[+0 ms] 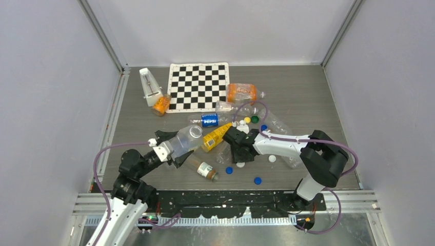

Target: Screw on the bottle caps

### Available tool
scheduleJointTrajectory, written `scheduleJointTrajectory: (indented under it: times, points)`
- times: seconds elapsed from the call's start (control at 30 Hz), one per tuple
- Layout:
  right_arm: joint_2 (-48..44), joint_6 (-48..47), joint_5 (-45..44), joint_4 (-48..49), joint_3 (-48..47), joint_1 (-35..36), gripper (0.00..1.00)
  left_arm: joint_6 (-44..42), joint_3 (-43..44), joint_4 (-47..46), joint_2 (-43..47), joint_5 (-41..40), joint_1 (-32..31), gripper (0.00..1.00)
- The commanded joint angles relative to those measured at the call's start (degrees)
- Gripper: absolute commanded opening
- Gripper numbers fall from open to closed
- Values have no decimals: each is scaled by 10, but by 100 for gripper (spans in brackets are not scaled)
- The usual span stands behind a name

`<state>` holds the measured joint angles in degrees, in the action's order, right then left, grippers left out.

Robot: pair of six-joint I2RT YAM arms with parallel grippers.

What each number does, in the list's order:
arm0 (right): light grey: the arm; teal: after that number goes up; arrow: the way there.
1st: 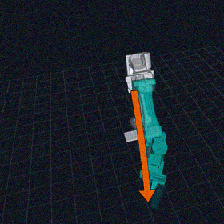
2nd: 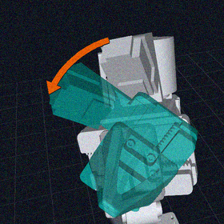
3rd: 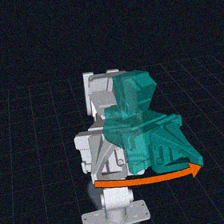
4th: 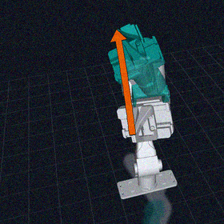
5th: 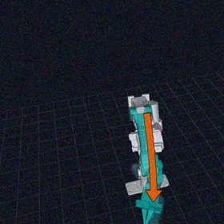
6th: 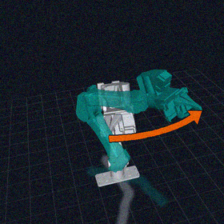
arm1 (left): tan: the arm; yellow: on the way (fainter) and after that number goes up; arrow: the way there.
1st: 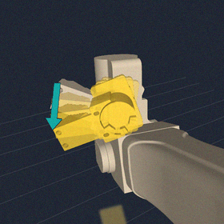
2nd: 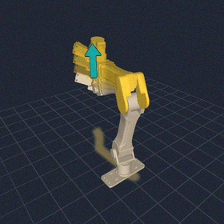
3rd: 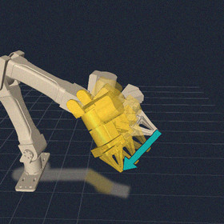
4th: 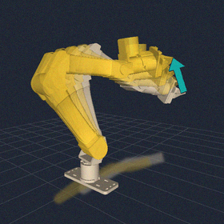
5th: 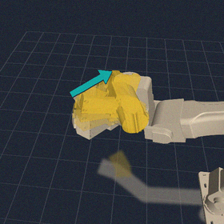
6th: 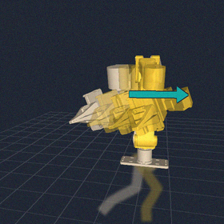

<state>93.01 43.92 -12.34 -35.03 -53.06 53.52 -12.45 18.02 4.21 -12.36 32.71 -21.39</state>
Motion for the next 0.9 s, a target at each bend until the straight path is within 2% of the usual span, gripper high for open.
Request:
scheduleJointTrajectory:
  times: [0.0, 0.23, 0.47, 0.53, 0.67, 0.87]
  points:
    - [-29, 3, -2, 1, 12, 3, 32, -1, 15, -52, -12, 16, -2, 0]
    - [-119, -40, -8, -37, -9, 3, 16, -53, 71, 20, -69, 50, -3, 0]
    - [-226, -135, 2, -59, -86, 3, 9, -123, 120, 47, -139, 92, -4, 0]
    - [-247, -166, 22, -61, -115, 2, 9, -153, 126, 43, -164, 116, -5, 0]
    - [-280, -222, 45, -46, -164, 3, 8, -160, 149, 21, -219, 138, -7, 0]
    - [-312, -297, 91, -2, -197, 3, 9, -216, 216, 71, -286, 146, -12, 0]
